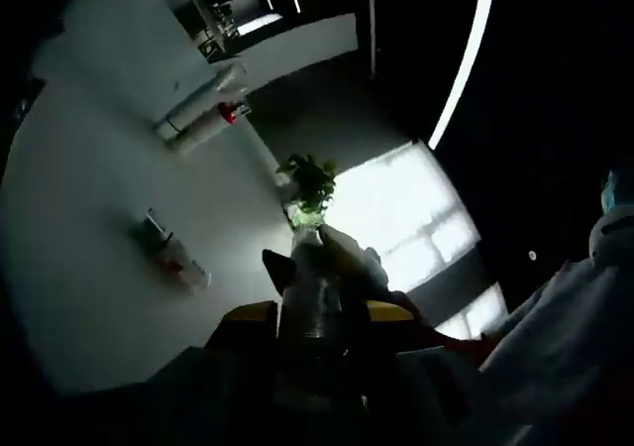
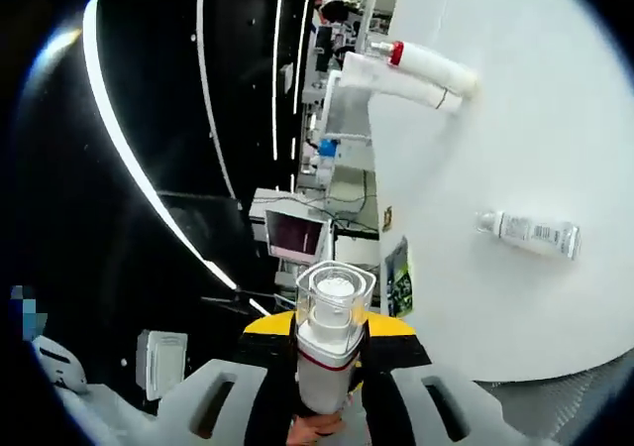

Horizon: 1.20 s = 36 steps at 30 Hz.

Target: Arrange the skincare products in the storage area until every visible bottle or jar stands upright without overlapping.

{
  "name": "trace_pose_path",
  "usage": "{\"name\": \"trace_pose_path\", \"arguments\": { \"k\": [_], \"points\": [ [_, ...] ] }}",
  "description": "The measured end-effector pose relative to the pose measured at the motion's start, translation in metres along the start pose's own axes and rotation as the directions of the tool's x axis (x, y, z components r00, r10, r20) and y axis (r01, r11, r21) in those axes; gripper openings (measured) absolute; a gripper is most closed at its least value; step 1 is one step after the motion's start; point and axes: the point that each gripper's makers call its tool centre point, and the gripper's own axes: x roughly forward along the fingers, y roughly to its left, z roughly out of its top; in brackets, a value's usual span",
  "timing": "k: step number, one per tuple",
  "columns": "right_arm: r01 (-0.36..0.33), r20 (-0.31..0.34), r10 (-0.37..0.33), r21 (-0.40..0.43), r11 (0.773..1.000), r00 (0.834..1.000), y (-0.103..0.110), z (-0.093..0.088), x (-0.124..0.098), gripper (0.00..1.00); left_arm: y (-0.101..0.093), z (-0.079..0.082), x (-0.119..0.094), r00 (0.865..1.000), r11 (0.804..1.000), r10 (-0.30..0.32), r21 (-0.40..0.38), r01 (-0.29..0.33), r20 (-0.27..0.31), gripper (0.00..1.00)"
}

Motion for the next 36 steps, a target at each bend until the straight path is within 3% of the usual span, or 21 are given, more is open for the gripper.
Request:
{"name": "trace_pose_path", "arguments": {
  "k": [5,9,15,18,21,23,26,28,29,31,33,34,36],
  "points": [
    [-0.101,-0.149,0.088,-0.081,0.992,0.985,0.023,-0.016,-0.001,0.19,-0.013,-0.004,-0.002,0.996,0.991,-0.093,-0.101,0.091,-0.017,0.21],
    [-0.197,-0.180,0.179,-0.087,0.976,0.967,0.041,-0.017,0.000,0.19,-0.033,-0.008,-0.001,0.977,0.957,-0.211,-0.210,0.201,-0.027,0.21],
    [-0.211,-0.178,0.194,-0.080,0.974,0.965,0.042,-0.015,0.004,0.20,-0.034,-0.007,0.000,0.974,0.952,-0.223,-0.220,0.212,-0.027,0.19],
    [-0.186,-0.156,0.174,-0.066,0.980,0.972,0.036,-0.013,0.005,0.20,-0.029,-0.003,-0.001,0.983,0.968,-0.183,-0.181,0.176,-0.025,0.19],
    [-0.126,-0.129,0.116,-0.068,0.990,0.985,0.024,-0.010,0.006,0.19,-0.016,-0.001,-0.002,0.994,0.989,-0.100,-0.109,0.096,-0.034,0.19],
    [-0.040,-0.115,0.030,-0.086,0.996,0.993,0.008,-0.009,0.007,0.19,-0.003,-0.002,-0.002,0.998,1.000,0.001,-0.009,-0.001,-0.065,0.18],
    [0.021,-0.095,-0.029,-0.078,0.997,0.995,-0.003,-0.009,0.008,0.18,0.007,-0.001,-0.002,0.991,0.987,0.095,0.136,-0.081,-0.094,0.18],
    [0.050,-0.067,-0.054,-0.060,0.997,0.996,-0.009,-0.007,0.009,0.18,0.013,0.001,-0.001,0.978,0.952,0.183,0.266,-0.151,-0.100,0.18],
    [0.069,-0.048,-0.071,-0.047,0.997,0.996,-0.012,-0.005,0.009,0.19,0.014,0.001,0.000,0.972,0.940,0.212,0.295,-0.173,-0.106,0.18],
    [0.116,-0.010,-0.116,-0.002,0.993,0.993,-0.020,-0.003,0.008,0.19,0.020,0.004,0.000,0.953,0.896,0.284,0.383,-0.225,-0.104,0.18],
    [0.148,0.012,-0.148,0.012,0.989,0.989,-0.024,-0.002,0.008,0.19,0.027,0.006,-0.001,0.922,0.829,0.374,0.483,-0.282,-0.103,0.18],
    [0.165,0.019,-0.165,0.002,0.986,0.986,-0.028,-0.002,0.008,0.20,0.032,0.006,-0.001,0.897,0.785,0.429,0.537,-0.310,-0.110,0.18],
    [0.211,0.022,-0.211,0.010,0.977,0.977,-0.037,-0.005,0.007,0.19,0.040,0.006,-0.004,0.841,0.672,0.529,0.661,-0.333,-0.115,0.18]
  ]
}}
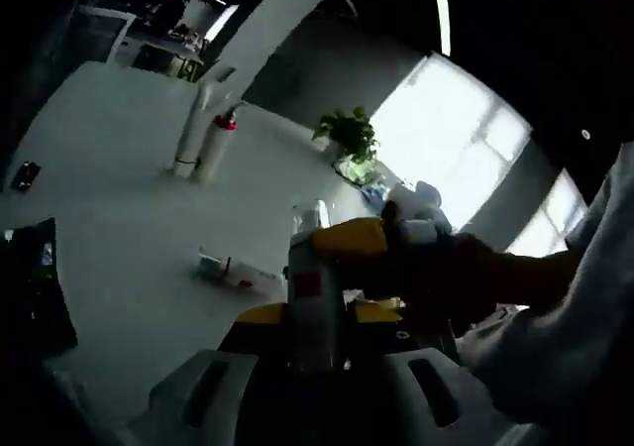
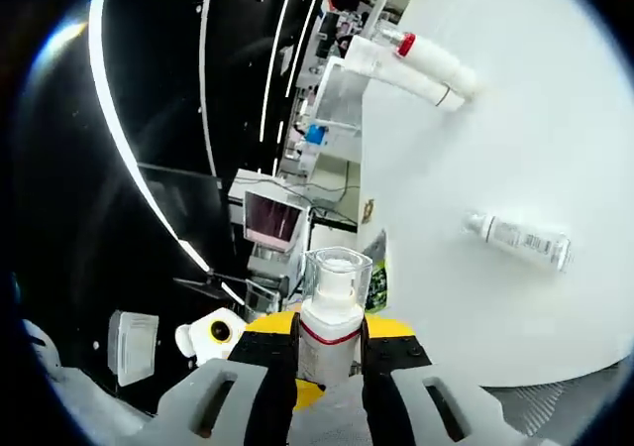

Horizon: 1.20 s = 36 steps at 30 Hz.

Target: Arrange the skincare products in the storage area until every visible bottle or jar stands upright without overlapping.

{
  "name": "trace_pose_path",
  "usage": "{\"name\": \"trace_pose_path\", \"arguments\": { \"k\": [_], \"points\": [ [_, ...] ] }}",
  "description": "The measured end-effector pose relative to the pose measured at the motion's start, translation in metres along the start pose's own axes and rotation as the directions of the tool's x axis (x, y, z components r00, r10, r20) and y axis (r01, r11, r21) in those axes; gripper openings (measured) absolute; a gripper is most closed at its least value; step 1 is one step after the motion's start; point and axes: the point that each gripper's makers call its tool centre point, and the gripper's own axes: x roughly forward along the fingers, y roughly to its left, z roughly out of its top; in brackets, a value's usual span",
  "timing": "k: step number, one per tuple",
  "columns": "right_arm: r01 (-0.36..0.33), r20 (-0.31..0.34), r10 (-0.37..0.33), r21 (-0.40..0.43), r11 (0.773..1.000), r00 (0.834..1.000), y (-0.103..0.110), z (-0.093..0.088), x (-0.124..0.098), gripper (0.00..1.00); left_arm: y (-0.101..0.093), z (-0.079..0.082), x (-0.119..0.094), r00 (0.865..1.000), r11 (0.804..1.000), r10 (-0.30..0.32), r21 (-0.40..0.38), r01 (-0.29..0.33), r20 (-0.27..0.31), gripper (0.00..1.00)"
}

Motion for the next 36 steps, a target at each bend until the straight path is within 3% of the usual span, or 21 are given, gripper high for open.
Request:
{"name": "trace_pose_path", "arguments": {
  "k": [3,6,14,17,18,21,23,24,29,32,34,36],
  "points": [
    [0.022,0.023,-0.023,0.038,0.999,0.999,-0.004,-0.001,0.000,0.19,0.005,-0.003,0.001,0.996,0.990,0.070,0.128,-0.063,-0.049,0.18],
    [0.051,0.023,-0.051,0.007,0.999,0.998,-0.009,-0.003,0.000,0.17,0.008,-0.008,0.003,0.987,0.960,0.131,0.261,-0.102,-0.095,0.18],
    [0.017,0.016,-0.016,-0.075,0.997,1.000,-0.006,-0.004,-0.006,0.14,0.006,-0.011,0.006,0.988,0.951,0.129,0.295,-0.097,-0.090,0.19],
    [-0.022,-0.025,0.019,-0.143,0.989,1.000,0.001,-0.008,-0.007,0.13,0.001,-0.015,0.007,0.993,0.980,0.075,0.192,-0.057,-0.086,0.18],
    [-0.014,-0.041,0.005,-0.208,0.978,0.999,0.000,-0.009,-0.009,0.13,0.000,-0.016,0.007,0.995,0.986,0.055,0.163,-0.041,-0.086,0.18],
    [-0.062,-0.096,0.037,-0.276,0.959,0.995,0.009,-0.016,-0.012,0.13,-0.007,-0.020,0.006,0.995,0.986,0.005,0.164,0.012,-0.101,0.19],
    [-0.105,-0.120,0.068,-0.333,0.937,0.990,0.016,-0.017,-0.014,0.13,-0.012,-0.019,0.006,0.996,0.992,-0.038,0.116,0.048,-0.085,0.20],
    [-0.132,-0.136,0.087,-0.366,0.921,0.987,0.021,-0.018,-0.015,0.13,-0.017,-0.019,0.006,0.994,0.995,-0.079,0.056,0.083,-0.076,0.21],
    [-0.261,-0.227,0.177,-0.424,0.867,0.958,0.042,-0.026,-0.022,0.13,-0.033,-0.015,0.002,0.979,0.977,-0.204,-0.062,0.202,-0.014,0.23],
    [-0.330,-0.266,0.227,-0.460,0.824,0.937,0.053,-0.028,-0.024,0.13,-0.043,-0.011,-0.002,0.960,0.949,-0.279,-0.143,0.282,0.036,0.23],
    [-0.361,-0.285,0.252,-0.451,0.816,0.925,0.059,-0.030,-0.025,0.13,-0.050,-0.008,-0.003,0.947,0.933,-0.314,-0.167,0.320,0.063,0.23],
    [-0.351,-0.290,0.238,-0.445,0.824,0.927,0.058,-0.029,-0.023,0.13,-0.048,-0.009,-0.003,0.953,0.939,-0.298,-0.161,0.303,0.059,0.23]
  ]
}}
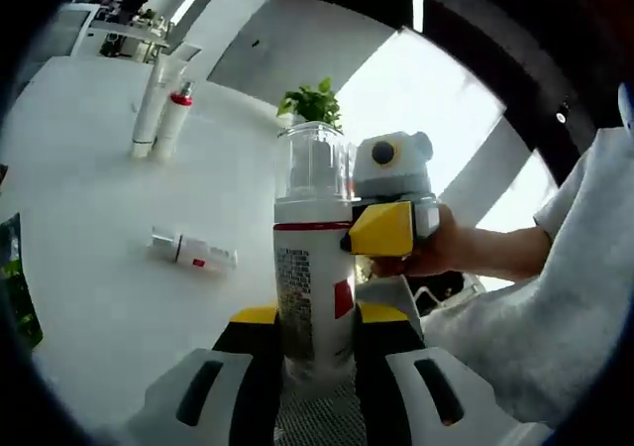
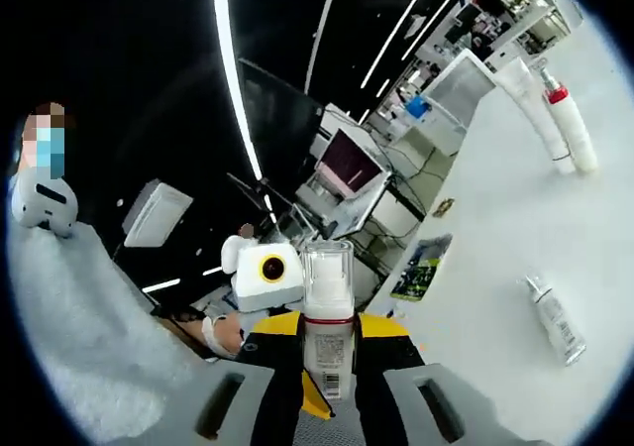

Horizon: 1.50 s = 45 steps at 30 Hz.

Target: Arrange the skincare products in the storage area until every visible bottle or jar stands upright without overlapping.

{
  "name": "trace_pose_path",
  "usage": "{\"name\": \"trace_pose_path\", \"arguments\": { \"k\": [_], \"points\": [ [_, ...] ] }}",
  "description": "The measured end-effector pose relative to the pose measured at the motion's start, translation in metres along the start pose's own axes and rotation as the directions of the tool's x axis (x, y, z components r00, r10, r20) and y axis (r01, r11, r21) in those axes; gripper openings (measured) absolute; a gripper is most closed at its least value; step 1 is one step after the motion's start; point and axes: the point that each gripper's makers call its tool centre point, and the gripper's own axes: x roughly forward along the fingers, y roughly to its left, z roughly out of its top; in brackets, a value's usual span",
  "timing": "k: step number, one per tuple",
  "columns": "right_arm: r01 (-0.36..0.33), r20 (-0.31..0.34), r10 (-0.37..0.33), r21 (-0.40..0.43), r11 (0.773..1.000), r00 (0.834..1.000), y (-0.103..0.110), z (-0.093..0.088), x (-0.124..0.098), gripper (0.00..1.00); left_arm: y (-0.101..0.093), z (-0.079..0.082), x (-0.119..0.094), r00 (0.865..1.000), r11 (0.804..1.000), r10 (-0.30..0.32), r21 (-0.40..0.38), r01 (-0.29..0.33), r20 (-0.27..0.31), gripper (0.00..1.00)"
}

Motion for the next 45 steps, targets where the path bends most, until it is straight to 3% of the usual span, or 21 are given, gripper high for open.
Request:
{"name": "trace_pose_path", "arguments": {
  "k": [4,7,9,10,12,15,16,17,19,21,22,26,28,30,31,32,34,38,39,41,45],
  "points": [
    [0.059,-0.005,-0.059,0.035,0.998,0.998,-0.010,-0.001,0.006,0.15,0.017,0.001,-0.002,0.994,0.991,0.109,0.080,-0.108,0.000,0.22],
    [0.114,0.009,-0.116,0.129,0.985,0.993,-0.020,0.001,0.012,0.17,0.029,-0.001,-0.003,0.980,0.974,0.196,0.116,-0.193,-0.020,0.22],
    [0.130,0.027,-0.134,0.123,0.984,0.991,-0.021,0.004,0.017,0.18,0.034,0.001,-0.004,0.975,0.968,0.223,0.124,-0.220,-0.010,0.22],
    [0.172,0.035,-0.178,0.134,0.976,0.983,-0.026,0.006,0.019,0.18,0.039,0.004,-0.006,0.966,0.958,0.258,0.134,-0.255,-0.002,0.22],
    [0.230,0.027,-0.238,0.169,0.958,0.971,-0.033,0.004,0.023,0.19,0.051,0.001,-0.010,0.938,0.928,0.345,0.164,-0.335,-0.038,0.22],
    [0.291,0.032,-0.302,0.188,0.938,0.953,-0.039,0.005,0.028,0.19,0.063,0.002,-0.016,0.901,0.889,0.430,0.198,-0.412,-0.054,0.22],
    [0.322,0.033,-0.336,0.214,0.922,0.941,-0.044,0.005,0.029,0.19,0.068,0.002,-0.019,0.881,0.867,0.468,0.226,-0.444,-0.065,0.22],
    [0.341,0.034,-0.357,0.225,0.913,0.933,-0.046,0.004,0.030,0.18,0.071,0.001,-0.022,0.869,0.855,0.488,0.242,-0.459,-0.077,0.22],
    [0.365,0.026,-0.380,0.229,0.903,0.925,-0.049,0.001,0.033,0.18,0.078,-0.003,-0.025,0.835,0.823,0.539,0.281,-0.493,-0.112,0.22],
    [0.383,0.019,-0.400,0.248,0.890,0.916,-0.052,-0.002,0.034,0.18,0.082,-0.005,-0.026,0.808,0.792,0.574,0.337,-0.509,-0.128,0.22],
    [0.387,0.018,-0.404,0.253,0.887,0.915,-0.054,-0.003,0.034,0.17,0.082,-0.006,-0.026,0.802,0.784,0.583,0.351,-0.512,-0.133,0.22],
    [0.416,0.009,-0.436,0.280,0.865,0.900,-0.060,-0.009,0.032,0.17,0.087,-0.009,-0.028,0.754,0.718,0.639,0.468,-0.515,-0.152,0.22],
    [0.424,0.010,-0.449,0.313,0.850,0.893,-0.063,-0.012,0.031,0.17,0.088,-0.010,-0.027,0.739,0.688,0.656,0.525,-0.500,-0.156,0.22],
    [0.413,0.008,-0.445,0.357,0.838,0.896,-0.065,-0.016,0.032,0.17,0.086,-0.013,-0.025,0.728,0.670,0.665,0.560,-0.487,-0.163,0.22],
    [0.421,0.017,-0.458,0.366,0.830,0.889,-0.068,-0.017,0.031,0.17,0.087,-0.013,-0.026,0.716,0.648,0.680,0.587,-0.485,-0.160,0.22],
    [0.413,0.023,-0.454,0.374,0.830,0.891,-0.067,-0.018,0.030,0.17,0.087,-0.014,-0.026,0.715,0.645,0.681,0.593,-0.482,-0.159,0.22],
    [0.403,0.031,-0.443,0.362,0.841,0.896,-0.066,-0.020,0.028,0.16,0.086,-0.015,-0.026,0.723,0.657,0.671,0.584,-0.477,-0.165,0.22],
    [0.384,0.040,-0.424,0.354,0.853,0.905,-0.064,-0.019,0.025,0.15,0.083,-0.014,-0.024,0.735,0.644,0.661,0.615,-0.454,-0.150,0.23],
    [0.380,0.036,-0.418,0.353,0.855,0.908,-0.064,-0.020,0.024,0.15,0.081,-0.015,-0.023,0.752,0.672,0.640,0.587,-0.451,-0.155,0.23],
    [0.366,0.034,-0.399,0.333,0.869,0.916,-0.062,-0.019,0.021,0.15,0.079,-0.014,-0.022,0.761,0.675,0.632,0.587,-0.447,-0.147,0.23],
    [0.337,0.026,-0.351,0.229,0.913,0.936,-0.052,-0.018,0.017,0.15,0.072,-0.014,-0.017,0.801,0.703,0.584,0.577,-0.416,-0.133,0.22]
  ]
}}
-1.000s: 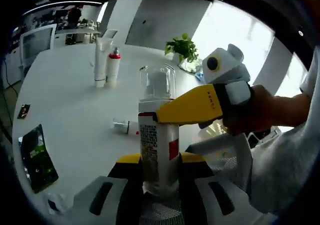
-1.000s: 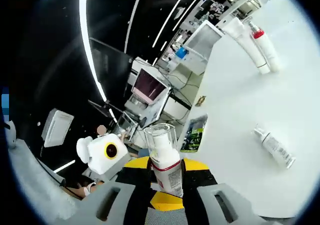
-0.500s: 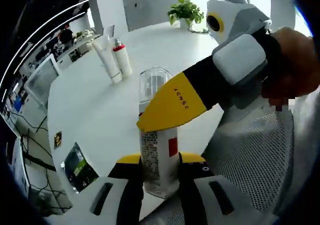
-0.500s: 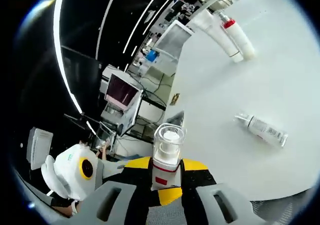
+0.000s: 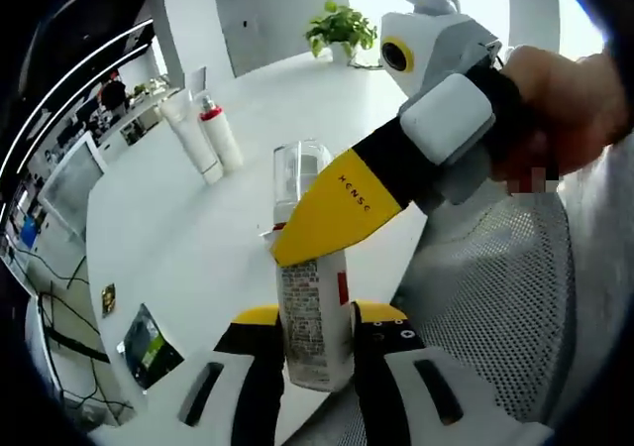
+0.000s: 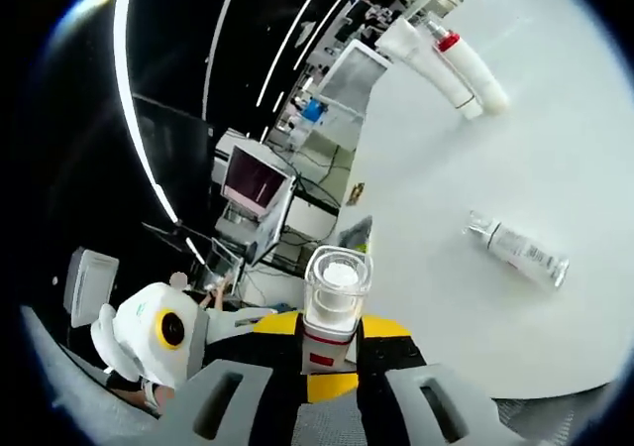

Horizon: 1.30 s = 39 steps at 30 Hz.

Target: Arrange the skincare products in the storage area until every visible bottle or jar stands upright without overlapping.

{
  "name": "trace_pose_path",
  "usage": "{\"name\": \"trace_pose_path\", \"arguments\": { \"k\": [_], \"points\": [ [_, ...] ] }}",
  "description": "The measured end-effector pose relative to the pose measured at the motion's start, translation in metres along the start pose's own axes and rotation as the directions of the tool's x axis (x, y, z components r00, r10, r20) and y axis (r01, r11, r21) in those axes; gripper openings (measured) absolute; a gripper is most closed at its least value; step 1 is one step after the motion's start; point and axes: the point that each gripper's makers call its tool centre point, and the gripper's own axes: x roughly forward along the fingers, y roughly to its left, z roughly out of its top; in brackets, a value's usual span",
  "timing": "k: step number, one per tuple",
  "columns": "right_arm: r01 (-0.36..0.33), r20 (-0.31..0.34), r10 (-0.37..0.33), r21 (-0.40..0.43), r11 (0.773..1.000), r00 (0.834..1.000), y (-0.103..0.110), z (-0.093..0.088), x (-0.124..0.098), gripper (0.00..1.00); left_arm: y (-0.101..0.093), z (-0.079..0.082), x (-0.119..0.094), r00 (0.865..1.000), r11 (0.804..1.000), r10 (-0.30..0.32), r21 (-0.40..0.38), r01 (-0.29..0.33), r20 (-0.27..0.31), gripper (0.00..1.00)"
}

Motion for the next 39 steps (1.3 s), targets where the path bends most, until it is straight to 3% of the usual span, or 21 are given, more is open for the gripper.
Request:
{"name": "trace_pose_path", "arguments": {
  "k": [4,9,10,13,15,18,20,21,22,25,27,30,31,34,37,39],
  "points": [
    [-0.027,-0.037,0.023,-0.095,0.995,0.999,0.007,-0.003,-0.005,0.14,-0.010,0.002,0.001,0.997,0.997,-0.067,-0.039,0.068,0.046,0.22],
    [-0.061,-0.072,0.043,-0.270,0.961,0.996,0.018,-0.004,-0.009,0.15,-0.014,0.004,-0.001,0.992,0.993,-0.105,-0.049,0.108,0.074,0.22],
    [-0.059,-0.076,0.039,-0.286,0.956,0.996,0.021,-0.004,-0.009,0.15,-0.014,0.006,-0.003,0.991,0.991,-0.099,-0.084,0.106,0.085,0.21],
    [-0.048,-0.042,0.037,-0.274,0.961,0.998,0.025,0.005,-0.008,0.15,-0.004,0.013,-0.008,0.992,0.995,-0.047,-0.087,0.058,0.119,0.20],
    [0.010,-0.005,-0.012,-0.251,0.968,1.000,0.021,0.011,-0.004,0.16,0.006,0.014,-0.008,0.995,0.998,0.013,-0.070,-0.007,0.095,0.20],
    [0.064,0.041,-0.059,-0.151,0.986,0.997,0.017,0.014,0.001,0.16,0.011,0.013,-0.004,0.997,0.997,0.043,-0.067,-0.039,0.057,0.20],
    [0.071,0.066,-0.063,-0.132,0.989,0.996,0.015,0.015,0.002,0.15,0.012,0.012,-0.004,0.997,0.997,0.055,-0.065,-0.052,0.050,0.21],
    [0.065,0.074,-0.059,-0.085,0.994,0.995,0.016,0.014,0.002,0.15,0.012,0.011,-0.004,0.997,0.996,0.068,-0.054,-0.065,0.041,0.21],
    [0.064,0.072,-0.057,-0.099,0.993,0.996,0.015,0.013,0.002,0.15,0.012,0.011,-0.005,0.997,0.996,0.072,-0.052,-0.070,0.039,0.21],
    [0.048,0.053,-0.043,-0.100,0.994,0.998,0.014,0.011,-0.002,0.14,0.009,0.010,-0.005,0.996,0.998,0.068,-0.021,-0.067,0.049,0.21],
    [0.041,0.049,-0.037,-0.095,0.995,0.998,0.011,0.012,-0.005,0.14,0.005,0.013,-0.003,0.997,0.999,0.031,-0.014,-0.030,0.076,0.21],
    [0.049,0.037,-0.045,-0.120,0.992,0.998,0.009,0.011,-0.009,0.14,-0.007,0.016,0.000,0.989,0.995,-0.087,-0.033,0.092,0.121,0.22],
    [0.049,0.029,-0.046,-0.135,0.990,0.999,0.009,0.010,-0.010,0.14,-0.006,0.014,0.000,0.988,0.993,-0.095,-0.060,0.103,0.125,0.21],
    [0.059,0.041,-0.052,-0.198,0.978,0.998,0.011,0.013,-0.014,0.14,0.002,0.003,-0.002,0.990,0.991,-0.098,-0.083,0.107,0.102,0.23],
    [0.071,0.050,-0.061,-0.235,0.969,0.997,0.012,0.019,-0.016,0.14,0.016,0.001,-0.006,0.990,0.997,-0.049,-0.059,0.057,0.129,0.35],
    [0.082,0.055,-0.070,-0.259,0.962,0.996,0.010,0.023,-0.017,0.14,0.022,-0.006,-0.009,0.993,0.995,-0.044,-0.084,0.053,0.113,0.38]
  ]
}}
